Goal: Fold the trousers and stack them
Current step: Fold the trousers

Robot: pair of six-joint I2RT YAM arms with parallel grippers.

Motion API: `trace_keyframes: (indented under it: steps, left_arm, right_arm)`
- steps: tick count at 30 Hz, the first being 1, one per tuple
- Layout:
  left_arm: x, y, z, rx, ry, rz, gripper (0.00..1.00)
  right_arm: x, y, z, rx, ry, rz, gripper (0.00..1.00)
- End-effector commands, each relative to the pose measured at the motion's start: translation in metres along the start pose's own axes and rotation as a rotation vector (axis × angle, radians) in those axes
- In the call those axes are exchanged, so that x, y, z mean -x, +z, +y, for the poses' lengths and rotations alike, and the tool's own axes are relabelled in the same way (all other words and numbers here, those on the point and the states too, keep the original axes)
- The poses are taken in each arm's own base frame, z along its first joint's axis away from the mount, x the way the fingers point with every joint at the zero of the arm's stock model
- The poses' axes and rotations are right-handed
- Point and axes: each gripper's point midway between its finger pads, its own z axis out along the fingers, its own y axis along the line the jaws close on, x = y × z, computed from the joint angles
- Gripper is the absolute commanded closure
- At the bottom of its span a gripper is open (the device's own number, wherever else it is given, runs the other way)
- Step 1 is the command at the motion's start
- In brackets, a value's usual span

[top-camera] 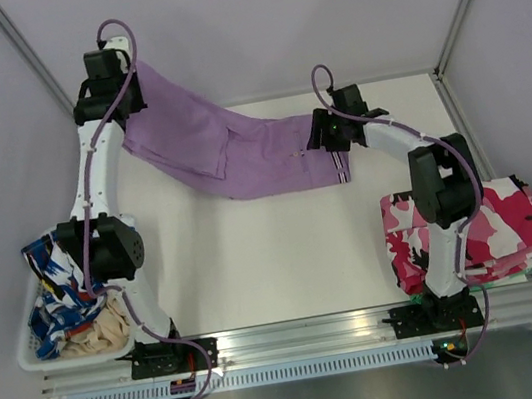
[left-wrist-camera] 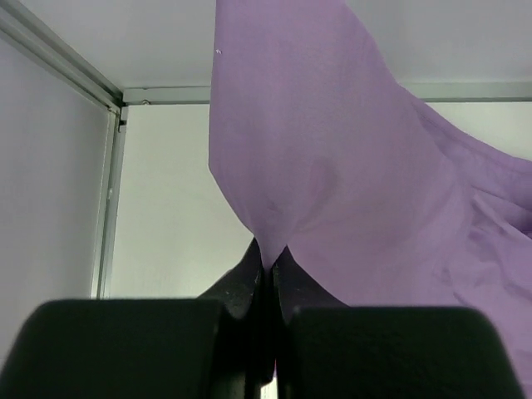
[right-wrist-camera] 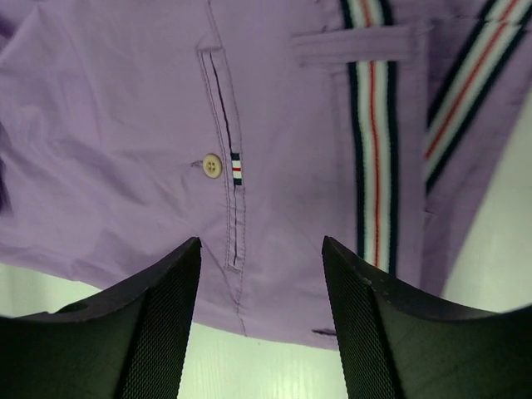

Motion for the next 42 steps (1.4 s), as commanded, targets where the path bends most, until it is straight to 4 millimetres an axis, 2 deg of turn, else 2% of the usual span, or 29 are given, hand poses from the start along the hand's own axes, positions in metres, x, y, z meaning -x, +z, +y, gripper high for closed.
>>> trace_keyframes:
  steps: [1,2,3,4,6,7,9,11,13,15,16,18,19,21,22,23,26,27,29,31,33,34,36,39,42]
  left_arm:
    - [0.003,-0.004,-0.032,0.069,0.101,0.03,0.98]
    - [0.004,-0.007,-0.041,0.067,0.095,0.039,0.98]
    - [0.016,-0.011,-0.051,0.061,0.07,0.008,0.98]
    - [0.014,-0.01,-0.074,0.029,0.08,0.011,0.98]
    - [0.018,-0.014,-0.092,0.03,0.083,-0.004,0.98]
    - [0.013,-0.013,-0.111,0.022,0.085,0.004,0.98]
    - [0.012,-0.017,-0.128,0.009,0.05,0.015,0.98]
    - [0.0,-0.013,-0.154,-0.036,0.003,0.054,0.98]
    - [-0.006,-0.022,-0.189,-0.119,-0.068,0.076,0.98]
    - [-0.011,-0.025,-0.215,-0.151,-0.1,0.077,0.98]
    - [-0.015,-0.033,-0.238,-0.185,-0.099,0.077,0.98]
    - [-0.019,-0.037,-0.262,-0.222,-0.163,0.085,0.98]
    - [-0.018,-0.041,-0.278,-0.251,-0.184,0.077,0.98]
    - [-0.024,-0.042,-0.297,-0.28,-0.24,0.088,0.98]
    - [-0.021,-0.047,-0.313,-0.312,-0.252,0.067,0.98]
    - [-0.024,-0.047,-0.32,-0.32,-0.278,0.072,0.98]
    - [-0.029,-0.046,-0.351,-0.39,-0.313,0.072,0.98]
    - [-0.033,-0.047,-0.363,-0.41,-0.315,0.078,0.98]
    - [-0.05,-0.033,-0.382,-0.43,-0.325,0.102,0.98]
    - [-0.075,-0.019,-0.403,-0.451,-0.349,0.15,0.98]
    - [-0.084,-0.016,-0.427,-0.503,-0.356,0.149,0.98]
    - [-0.097,-0.009,-0.436,-0.505,-0.34,0.157,0.98]
    - [-0.098,-0.01,-0.454,-0.533,-0.336,0.125,0.98]
    - [-0.106,-0.01,-0.467,-0.551,-0.336,0.125,0.98]
    - [-0.122,-0.006,-0.468,-0.544,-0.341,0.164,0.98]
  right_arm:
    - [0.003,0.023,0.016,0.051,0.009,-0.022,0.34]
    - [0.0,0.026,0.017,0.058,0.016,-0.018,0.34]
    - [-0.003,0.03,0.018,0.065,0.02,-0.012,0.35]
    - [-0.004,0.035,0.018,0.071,0.026,-0.009,0.35]
    - [-0.002,0.038,0.025,0.1,0.043,-0.009,0.37]
    - [0.0,0.04,0.029,0.115,0.05,-0.016,0.37]
    - [0.008,0.039,0.037,0.138,0.074,-0.029,0.37]
    - [0.018,0.034,0.038,0.132,0.085,-0.049,0.37]
    - [0.038,0.021,0.04,0.13,0.091,-0.092,0.37]
    - [0.057,0.009,0.029,0.122,0.139,-0.12,0.36]
    - [0.071,-0.004,0.015,0.118,0.174,-0.143,0.35]
    - [0.089,-0.023,0.0,0.114,0.211,-0.177,0.35]
    - [0.1,-0.033,-0.023,0.077,0.24,-0.198,0.34]
    - [0.112,-0.049,-0.046,0.025,0.252,-0.234,0.32]
    - [0.116,-0.059,-0.053,0.004,0.238,-0.245,0.3]
    - [0.125,-0.07,-0.078,-0.035,0.259,-0.272,0.27]
    - [0.129,-0.087,-0.104,-0.074,0.254,-0.282,0.19]
    - [0.129,-0.089,-0.108,-0.078,0.252,-0.28,0.18]
    - [0.124,-0.092,-0.117,-0.077,0.266,-0.257,0.17]
    - [0.123,-0.096,-0.12,-0.075,0.272,-0.26,0.17]
    - [0.119,-0.095,-0.123,-0.079,0.267,-0.262,0.17]
    - [0.119,-0.095,-0.123,-0.081,0.263,-0.27,0.16]
    - [0.117,-0.095,-0.126,-0.085,0.267,-0.271,0.16]
    - [0.114,-0.095,-0.124,-0.071,0.266,-0.269,0.16]
    - [0.111,-0.094,-0.124,-0.072,0.263,-0.267,0.15]
